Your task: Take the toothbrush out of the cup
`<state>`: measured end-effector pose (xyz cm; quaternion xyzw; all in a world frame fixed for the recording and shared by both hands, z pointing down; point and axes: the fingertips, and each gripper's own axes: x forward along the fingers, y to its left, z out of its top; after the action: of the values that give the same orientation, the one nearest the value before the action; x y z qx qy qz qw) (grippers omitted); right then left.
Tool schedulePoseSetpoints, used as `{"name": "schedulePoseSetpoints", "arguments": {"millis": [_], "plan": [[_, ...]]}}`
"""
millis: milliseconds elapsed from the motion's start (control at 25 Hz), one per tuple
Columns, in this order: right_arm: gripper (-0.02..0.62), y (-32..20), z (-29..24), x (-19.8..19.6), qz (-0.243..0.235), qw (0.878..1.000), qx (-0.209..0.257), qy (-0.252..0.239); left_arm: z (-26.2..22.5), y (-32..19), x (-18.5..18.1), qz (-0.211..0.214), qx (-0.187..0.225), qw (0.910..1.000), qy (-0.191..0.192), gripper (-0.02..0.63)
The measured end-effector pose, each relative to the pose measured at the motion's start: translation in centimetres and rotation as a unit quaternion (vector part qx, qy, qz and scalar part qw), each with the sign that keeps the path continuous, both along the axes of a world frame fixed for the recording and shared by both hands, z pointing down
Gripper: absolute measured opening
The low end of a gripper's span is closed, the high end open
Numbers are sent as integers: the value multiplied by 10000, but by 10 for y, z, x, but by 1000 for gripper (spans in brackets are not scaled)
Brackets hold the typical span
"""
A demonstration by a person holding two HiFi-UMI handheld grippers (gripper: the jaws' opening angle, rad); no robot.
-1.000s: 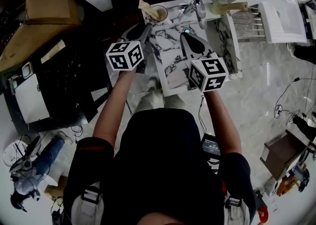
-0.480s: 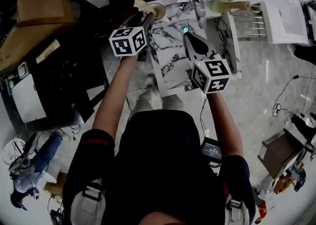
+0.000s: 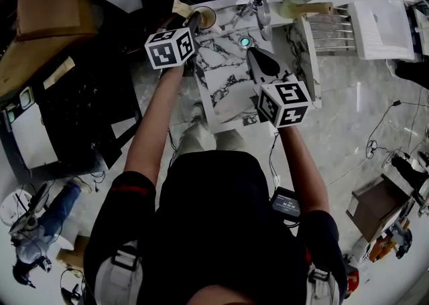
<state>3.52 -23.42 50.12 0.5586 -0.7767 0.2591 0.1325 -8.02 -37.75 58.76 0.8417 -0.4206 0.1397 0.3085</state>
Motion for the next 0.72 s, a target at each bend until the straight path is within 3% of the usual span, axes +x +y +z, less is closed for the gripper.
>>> {"name": "schedulePoseSetpoints", "arguments": {"millis": [160, 720], "plan": [[34, -2, 0, 4, -15, 10000, -11, -13, -1, 0, -1, 21, 84, 9997, -227, 71], [34, -6, -10, 14, 47, 10000, 77, 36, -19, 2, -5, 59, 398, 9985, -361, 40]]}}
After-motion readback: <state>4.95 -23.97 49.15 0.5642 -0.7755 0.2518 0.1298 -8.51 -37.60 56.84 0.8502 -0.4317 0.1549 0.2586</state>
